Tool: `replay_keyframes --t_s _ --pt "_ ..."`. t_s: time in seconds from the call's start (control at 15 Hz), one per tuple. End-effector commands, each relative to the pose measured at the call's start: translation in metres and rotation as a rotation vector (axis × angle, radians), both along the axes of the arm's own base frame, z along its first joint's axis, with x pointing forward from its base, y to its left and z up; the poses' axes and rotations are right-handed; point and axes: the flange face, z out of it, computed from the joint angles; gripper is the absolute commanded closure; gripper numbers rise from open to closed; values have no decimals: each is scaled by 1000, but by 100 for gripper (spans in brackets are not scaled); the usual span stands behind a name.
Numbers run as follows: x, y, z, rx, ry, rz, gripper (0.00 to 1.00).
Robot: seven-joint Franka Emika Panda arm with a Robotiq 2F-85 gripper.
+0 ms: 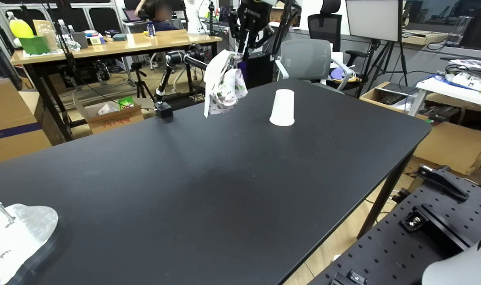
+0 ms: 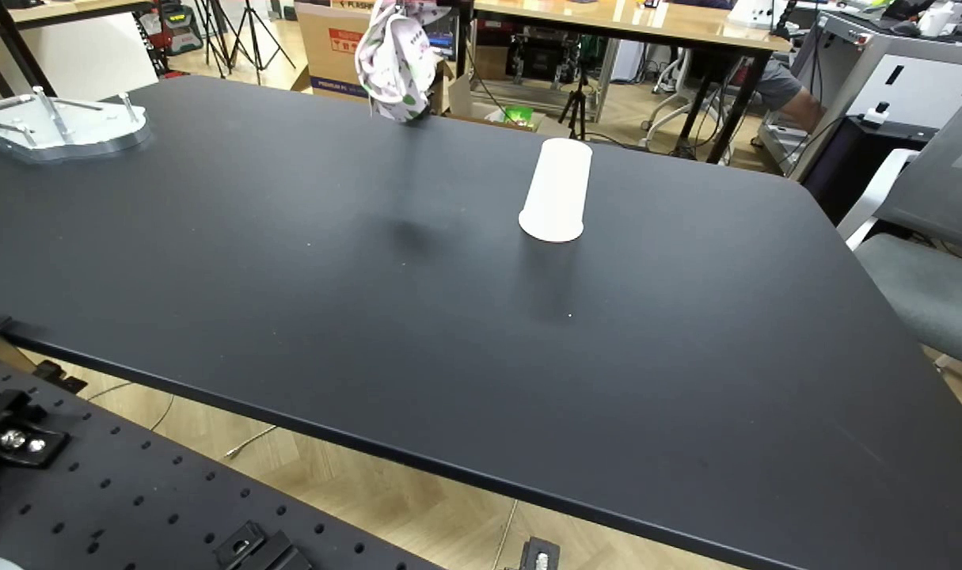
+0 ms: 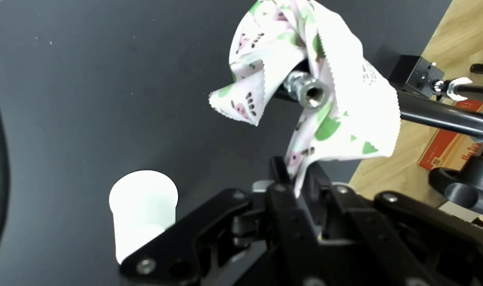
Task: Pick up the clothe and put it on the mental object
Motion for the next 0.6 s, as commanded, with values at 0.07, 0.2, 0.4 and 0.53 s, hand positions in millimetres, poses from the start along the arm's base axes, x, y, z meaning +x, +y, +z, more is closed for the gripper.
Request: replay_keyframes --t_s 0.07,0.2,0.4,0.53 --pt "-8 -8 2 18 -38 -46 100" --pt "-10 -17 -2 7 -53 -71 99" --pt "-14 -34 -9 -8 -82 -118 99" --pt "-18 -44 -16 -14 -91 -145 99"
